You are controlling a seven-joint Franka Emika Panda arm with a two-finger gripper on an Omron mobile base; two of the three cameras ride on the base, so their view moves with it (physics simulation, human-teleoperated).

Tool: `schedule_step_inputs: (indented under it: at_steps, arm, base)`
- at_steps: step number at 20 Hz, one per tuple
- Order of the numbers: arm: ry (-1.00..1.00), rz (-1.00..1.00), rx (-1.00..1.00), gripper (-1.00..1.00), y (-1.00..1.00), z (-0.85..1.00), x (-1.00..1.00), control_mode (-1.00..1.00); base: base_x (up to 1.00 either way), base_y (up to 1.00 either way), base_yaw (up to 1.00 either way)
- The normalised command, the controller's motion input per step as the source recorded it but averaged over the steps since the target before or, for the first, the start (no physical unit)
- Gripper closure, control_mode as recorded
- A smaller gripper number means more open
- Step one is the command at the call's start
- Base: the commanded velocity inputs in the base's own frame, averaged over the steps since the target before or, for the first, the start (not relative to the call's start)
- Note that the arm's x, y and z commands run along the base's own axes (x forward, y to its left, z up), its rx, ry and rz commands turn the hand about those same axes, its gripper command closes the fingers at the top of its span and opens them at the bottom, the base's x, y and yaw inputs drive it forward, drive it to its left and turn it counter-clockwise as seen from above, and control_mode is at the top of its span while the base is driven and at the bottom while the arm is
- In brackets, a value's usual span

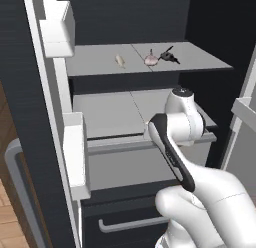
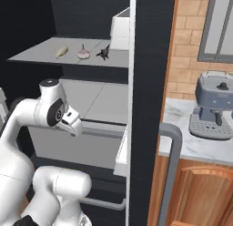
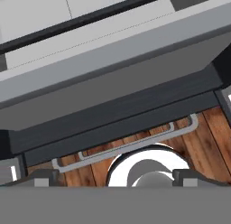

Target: Place one garlic and one fish in each tupperware on the nearby counter, to pack two identical lunches.

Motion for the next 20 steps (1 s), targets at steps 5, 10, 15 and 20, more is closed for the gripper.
schedule_step_inputs:
  at_steps: [5,10,15,20]
  arm:
    - [-0.09,0.00,-0.06,-1.00,-0.25,0.28,0.50,-1.00]
    - [-0.37,0.22,-0.32,-1.00,-0.08,0.99,0.11,-1.00]
    - [-0.25,0.27,-0.31,-1.00,-0.05,1.00,0.04,-1.00]
    - [-0.11,0.28,-0.13,-1.00,-0.09,1.00,0.13,-1.00]
  base:
    - [0.36,-0.05,0.00]
    - [0.00,0.00,0.00]
    - [0.00,0.00,0.00]
    - [0.00,0.00,0.00]
